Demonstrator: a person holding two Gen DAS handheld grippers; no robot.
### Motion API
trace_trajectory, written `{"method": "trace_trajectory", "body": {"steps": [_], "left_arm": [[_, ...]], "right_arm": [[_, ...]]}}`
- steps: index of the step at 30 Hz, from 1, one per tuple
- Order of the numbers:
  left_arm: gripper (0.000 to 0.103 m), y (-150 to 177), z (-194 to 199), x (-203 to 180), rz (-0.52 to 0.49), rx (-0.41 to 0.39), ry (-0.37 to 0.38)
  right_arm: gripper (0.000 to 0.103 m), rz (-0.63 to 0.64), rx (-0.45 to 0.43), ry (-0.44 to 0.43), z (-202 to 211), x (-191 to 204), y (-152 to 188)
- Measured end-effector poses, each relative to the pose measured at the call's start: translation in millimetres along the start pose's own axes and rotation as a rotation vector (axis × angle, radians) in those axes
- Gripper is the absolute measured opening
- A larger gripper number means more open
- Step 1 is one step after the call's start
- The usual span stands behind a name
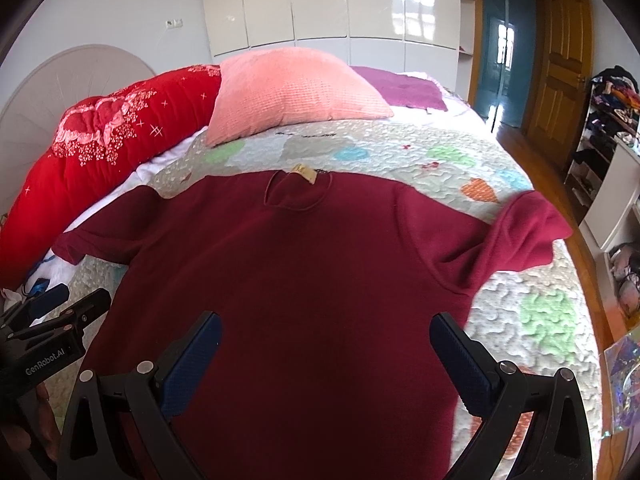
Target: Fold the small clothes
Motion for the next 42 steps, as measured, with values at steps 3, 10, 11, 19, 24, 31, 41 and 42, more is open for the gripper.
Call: {"method": "trace_trajectory", "body": {"steps": [3, 10, 11, 19, 24, 31, 41, 42], "left_arm": [[0.084, -1, -5, 7, 0.017, 0.005, -0.004], [0.084, -9, -11, 51, 0.141, 0.021, 0.006], [0.084, -10, -12, 61, 0.165, 0.019, 0.004], [0.084, -19, -33, 186, 0.453, 0.002, -0.130], [0.081, -24, -68, 252, 0.624, 0.032, -0.211], [0.074, -32, -118, 289, 0.750, 0.050, -0.193], [0.009, -96, -10, 245, 0.519, -0.229, -0.167], [0.009, -109, 7, 233, 0.478, -0.276, -0.164]], "right_arm": [[0.103, 0.005, 0.013, -0.009, -10, 6, 0], [0.103, 0.027, 0.013, -0.059, -34, 27, -4], [0.103, 0.032, 0.017, -0.070, -40, 33, -5], [0.103, 0.092, 0.076, -0.118, -72, 69, -1], [0.103, 0.111, 0.097, -0.141, -78, 77, 3], [0.103, 0.111, 0.124, -0.155, -84, 80, 4], [0.103, 0.073, 0.123, -0.174, -84, 72, 2], [0.103, 0.064, 0.120, -0.176, -83, 69, 1]]}}
Point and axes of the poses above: each gripper's, at about its wrist camera, not at the fingertips, and z roughly against the way its jaws point, x to its left, y to its underside, the point moved 4 cm from there along -z, roughly the way its jaws point, and after that the axes turned 3 degrees about -z, right-handed, at the moved point
